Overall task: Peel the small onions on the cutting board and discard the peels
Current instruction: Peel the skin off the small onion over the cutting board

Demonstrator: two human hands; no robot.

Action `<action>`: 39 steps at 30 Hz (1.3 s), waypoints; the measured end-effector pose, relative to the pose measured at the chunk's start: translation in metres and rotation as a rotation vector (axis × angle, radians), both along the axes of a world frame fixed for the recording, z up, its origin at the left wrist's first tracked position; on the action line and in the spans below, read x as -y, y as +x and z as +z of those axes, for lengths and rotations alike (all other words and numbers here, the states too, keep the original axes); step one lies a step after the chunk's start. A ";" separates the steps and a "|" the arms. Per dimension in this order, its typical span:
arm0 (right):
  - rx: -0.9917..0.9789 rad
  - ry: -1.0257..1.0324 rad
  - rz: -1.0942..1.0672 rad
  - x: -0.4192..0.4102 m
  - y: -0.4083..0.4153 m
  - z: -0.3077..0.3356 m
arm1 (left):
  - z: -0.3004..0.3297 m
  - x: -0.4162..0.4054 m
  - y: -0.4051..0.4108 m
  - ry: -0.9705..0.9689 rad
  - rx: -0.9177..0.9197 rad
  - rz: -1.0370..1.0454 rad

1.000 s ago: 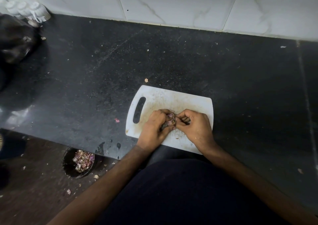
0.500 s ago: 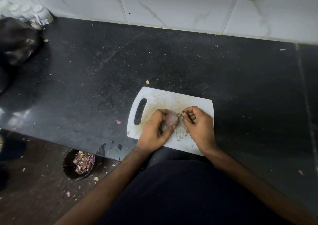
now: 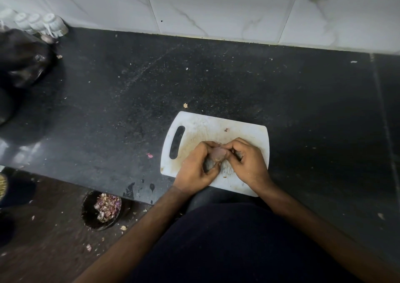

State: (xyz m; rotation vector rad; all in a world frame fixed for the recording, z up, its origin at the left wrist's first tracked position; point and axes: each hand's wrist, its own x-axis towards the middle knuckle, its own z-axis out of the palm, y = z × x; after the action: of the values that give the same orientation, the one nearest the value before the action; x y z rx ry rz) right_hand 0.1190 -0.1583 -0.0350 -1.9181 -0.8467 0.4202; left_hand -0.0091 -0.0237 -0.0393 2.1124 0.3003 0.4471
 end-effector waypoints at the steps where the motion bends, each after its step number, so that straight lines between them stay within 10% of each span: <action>1: 0.004 0.005 -0.004 0.000 0.001 0.000 | 0.000 0.000 0.000 0.000 -0.004 -0.006; 22: 0.153 -0.022 -0.207 0.002 0.002 -0.005 | -0.007 0.002 0.000 0.110 -0.043 0.060; 39: -0.004 0.045 0.035 0.002 0.001 -0.004 | -0.007 0.001 0.003 0.232 -0.178 0.214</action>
State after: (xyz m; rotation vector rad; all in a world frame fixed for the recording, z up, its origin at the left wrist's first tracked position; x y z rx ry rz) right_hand 0.1196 -0.1607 -0.0393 -1.8626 -0.8809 0.4222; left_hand -0.0060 -0.0246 -0.0468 2.3631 0.6070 0.4349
